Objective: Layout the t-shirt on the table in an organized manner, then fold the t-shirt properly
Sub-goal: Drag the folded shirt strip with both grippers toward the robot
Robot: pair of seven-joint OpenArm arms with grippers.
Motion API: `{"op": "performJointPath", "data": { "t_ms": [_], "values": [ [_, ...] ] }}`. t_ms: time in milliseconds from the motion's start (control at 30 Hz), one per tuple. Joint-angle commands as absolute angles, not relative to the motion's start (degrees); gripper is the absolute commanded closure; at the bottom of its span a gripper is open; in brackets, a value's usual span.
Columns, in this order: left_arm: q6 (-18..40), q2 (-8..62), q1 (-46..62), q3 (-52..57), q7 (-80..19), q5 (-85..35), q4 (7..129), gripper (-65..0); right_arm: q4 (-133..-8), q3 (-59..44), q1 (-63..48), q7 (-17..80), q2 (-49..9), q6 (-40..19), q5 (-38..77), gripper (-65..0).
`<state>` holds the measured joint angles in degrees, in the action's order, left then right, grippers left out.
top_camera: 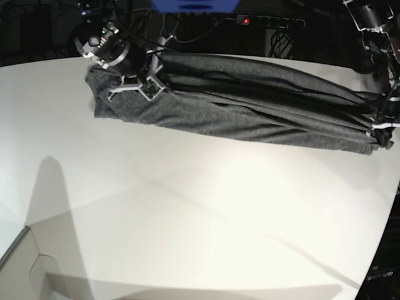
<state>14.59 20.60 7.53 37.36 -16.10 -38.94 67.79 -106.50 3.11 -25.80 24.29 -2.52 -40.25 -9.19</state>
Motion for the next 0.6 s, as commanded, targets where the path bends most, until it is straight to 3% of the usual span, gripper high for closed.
{"op": "performJointPath", "data": {
  "t_ms": [0, 500, 567],
  "values": [
    [14.73, 22.02, 7.08, 37.85, -14.37, -39.6, 69.05, -0.3, -108.09, 3.03, -26.68, 22.29, -2.59, -40.0, -8.66, 0.0],
    [14.73, 21.32, 8.4, 37.76, -14.46, -39.52, 68.7, -0.6, -107.82, 6.55, -29.14, 20.44, -5.32, -40.0, -8.75, 0.0],
    [14.73, 21.49, 9.27, 37.76, -15.69, -39.52, 69.14, -3.0, -107.82, 6.55, -29.05, 20.44, -5.41, -40.0, -8.84, -3.1]
  ]
}}
